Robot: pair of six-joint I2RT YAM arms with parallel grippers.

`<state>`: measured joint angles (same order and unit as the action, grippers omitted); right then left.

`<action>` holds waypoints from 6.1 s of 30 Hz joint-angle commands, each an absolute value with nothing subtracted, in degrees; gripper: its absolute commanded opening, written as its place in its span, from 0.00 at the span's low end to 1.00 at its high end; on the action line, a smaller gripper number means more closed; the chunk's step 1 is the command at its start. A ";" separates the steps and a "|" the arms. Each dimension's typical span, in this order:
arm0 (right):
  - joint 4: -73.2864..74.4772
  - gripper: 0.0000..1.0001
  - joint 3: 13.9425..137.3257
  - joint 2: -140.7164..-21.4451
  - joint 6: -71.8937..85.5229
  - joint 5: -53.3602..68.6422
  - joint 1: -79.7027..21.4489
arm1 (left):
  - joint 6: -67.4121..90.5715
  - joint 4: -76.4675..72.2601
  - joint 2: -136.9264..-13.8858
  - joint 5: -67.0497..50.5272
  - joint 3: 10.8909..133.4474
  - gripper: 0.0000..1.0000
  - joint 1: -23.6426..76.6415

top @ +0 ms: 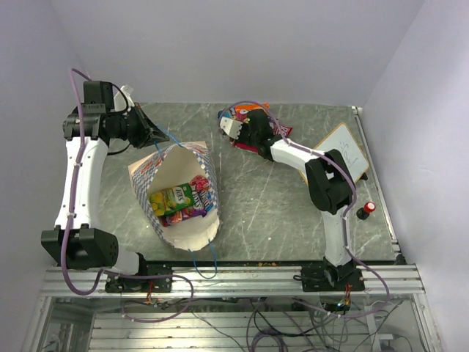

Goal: Take the snacks out of the paper bag

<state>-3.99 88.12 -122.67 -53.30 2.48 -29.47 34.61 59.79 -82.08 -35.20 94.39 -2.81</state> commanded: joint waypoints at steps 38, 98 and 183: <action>28.85 0.52 58.78 -53.03 4.86 19.84 -50.58 | 44.31 48.13 -60.91 -40.46 72.70 0.07 -3.41; -32.50 0.50 64.00 -112.57 -50.40 0.08 -72.93 | 34.58 56.73 -62.33 -39.92 79.51 0.07 -3.35; 12.68 0.00 79.61 -65.08 -32.67 -17.43 -81.55 | 46.02 46.37 -63.01 -40.45 76.01 0.07 -3.36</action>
